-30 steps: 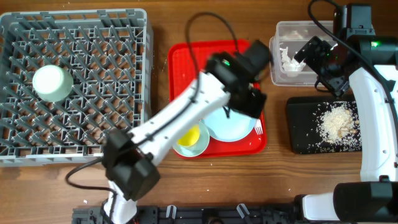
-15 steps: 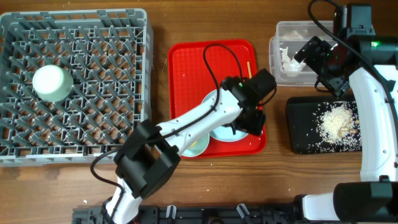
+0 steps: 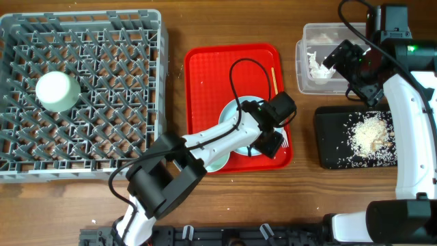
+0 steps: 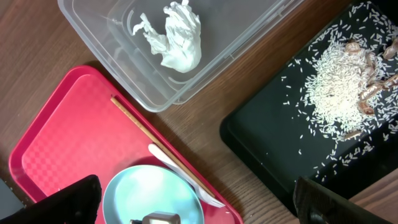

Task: Sort waste into correct bins and load items into the dishwasher rack
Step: 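Reach the left gripper to the light blue plate and grasp its rim, then carry the plate to the grey rack and stand it upright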

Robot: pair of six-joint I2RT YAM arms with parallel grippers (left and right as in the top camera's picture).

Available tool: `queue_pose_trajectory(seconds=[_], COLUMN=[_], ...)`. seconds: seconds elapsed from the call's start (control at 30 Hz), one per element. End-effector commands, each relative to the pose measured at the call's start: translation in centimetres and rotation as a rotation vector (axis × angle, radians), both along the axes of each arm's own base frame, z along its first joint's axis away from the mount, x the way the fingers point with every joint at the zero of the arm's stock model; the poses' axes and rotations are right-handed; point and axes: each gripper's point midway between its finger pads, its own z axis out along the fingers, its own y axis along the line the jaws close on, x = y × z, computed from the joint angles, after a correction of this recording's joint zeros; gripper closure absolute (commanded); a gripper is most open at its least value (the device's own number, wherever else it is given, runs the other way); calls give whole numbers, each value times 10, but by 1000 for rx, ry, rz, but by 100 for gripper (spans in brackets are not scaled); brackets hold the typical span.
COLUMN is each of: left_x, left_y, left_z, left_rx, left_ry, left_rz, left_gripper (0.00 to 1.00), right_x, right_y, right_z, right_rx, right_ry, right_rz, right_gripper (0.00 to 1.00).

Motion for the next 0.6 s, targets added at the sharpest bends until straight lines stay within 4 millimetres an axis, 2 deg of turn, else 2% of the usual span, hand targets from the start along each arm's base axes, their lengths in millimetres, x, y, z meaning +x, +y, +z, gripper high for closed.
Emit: queue_pose_trajectory(seconds=[0.0, 0.13, 0.33, 0.4, 0.47, 0.53, 0.57], left_x=[1, -5, -13, -13, -9, -3, 0], left_y=[2, -3, 0, 1, 4, 8, 9], left_z=[-7, -9, -31, -34, -34, -33, -33], left_rx=[30, 40, 127, 133, 150, 177, 188], left_ry=[-52, -66, -89, -86, -106, -142, -156], left_rz=[-89, -122, -154, -154, -149, -141, -138], left_gripper=[36, 40, 41, 44, 54, 72, 74], right_x=[1, 1, 1, 1, 1, 1, 1], right_y=[-5, -5, -5, -5, -5, -5, -5], right_z=[15, 15, 15, 15, 15, 15, 15], right_rx=[-18, -18, -18, -18, -18, -18, -18], right_ry=[-47, -47, -47, -47, -47, -47, -47], right_rz=[-25, -25, -25, -25, -25, -25, -25], right_gripper=[0, 0, 0, 0, 0, 0, 0])
